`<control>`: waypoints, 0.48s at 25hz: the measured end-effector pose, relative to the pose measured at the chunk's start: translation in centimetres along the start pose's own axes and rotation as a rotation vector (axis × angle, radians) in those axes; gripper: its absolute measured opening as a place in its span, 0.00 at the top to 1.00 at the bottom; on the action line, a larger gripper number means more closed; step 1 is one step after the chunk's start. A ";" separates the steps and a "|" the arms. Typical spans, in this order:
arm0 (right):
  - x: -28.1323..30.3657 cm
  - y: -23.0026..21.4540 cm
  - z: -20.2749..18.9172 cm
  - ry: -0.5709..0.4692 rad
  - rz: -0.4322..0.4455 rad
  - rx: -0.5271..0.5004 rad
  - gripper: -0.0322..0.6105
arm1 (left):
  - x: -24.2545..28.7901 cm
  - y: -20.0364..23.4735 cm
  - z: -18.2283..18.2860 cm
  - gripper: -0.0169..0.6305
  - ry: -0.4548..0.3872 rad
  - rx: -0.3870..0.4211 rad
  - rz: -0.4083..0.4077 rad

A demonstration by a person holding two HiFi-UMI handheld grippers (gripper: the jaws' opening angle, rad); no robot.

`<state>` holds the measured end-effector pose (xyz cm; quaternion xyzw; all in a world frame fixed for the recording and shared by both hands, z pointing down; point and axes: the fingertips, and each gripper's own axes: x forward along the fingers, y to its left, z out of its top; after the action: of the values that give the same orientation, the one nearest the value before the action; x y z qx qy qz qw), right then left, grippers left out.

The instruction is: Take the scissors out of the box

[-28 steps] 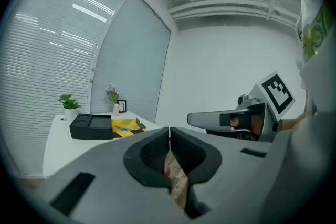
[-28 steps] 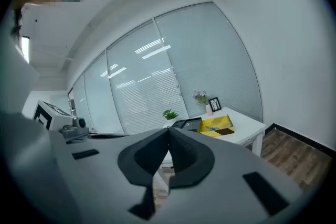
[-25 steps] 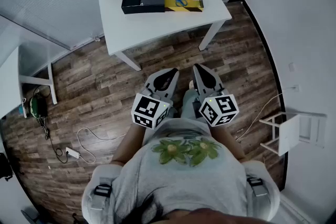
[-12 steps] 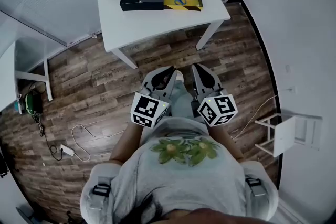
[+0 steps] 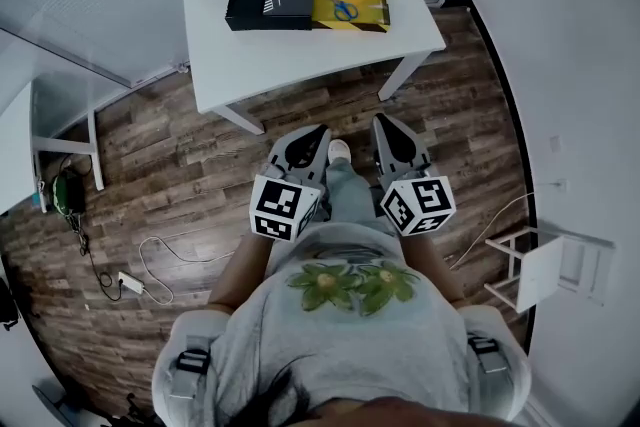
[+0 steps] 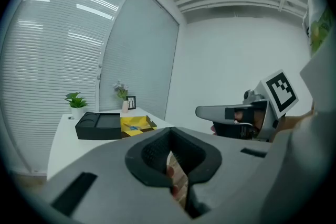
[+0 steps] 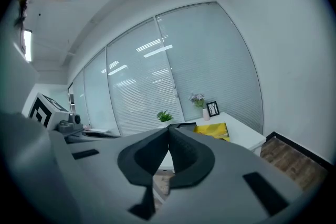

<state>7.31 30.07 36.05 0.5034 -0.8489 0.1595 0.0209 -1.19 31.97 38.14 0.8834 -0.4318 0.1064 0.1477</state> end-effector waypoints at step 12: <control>8.8 -7.6 3.4 0.017 0.015 0.010 0.94 | 9.2 4.3 5.2 0.96 -0.021 -0.009 -0.021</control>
<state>9.93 18.27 36.42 0.4957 -0.8516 0.1684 0.0244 1.27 20.89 36.94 0.8884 -0.4243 0.0938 0.1484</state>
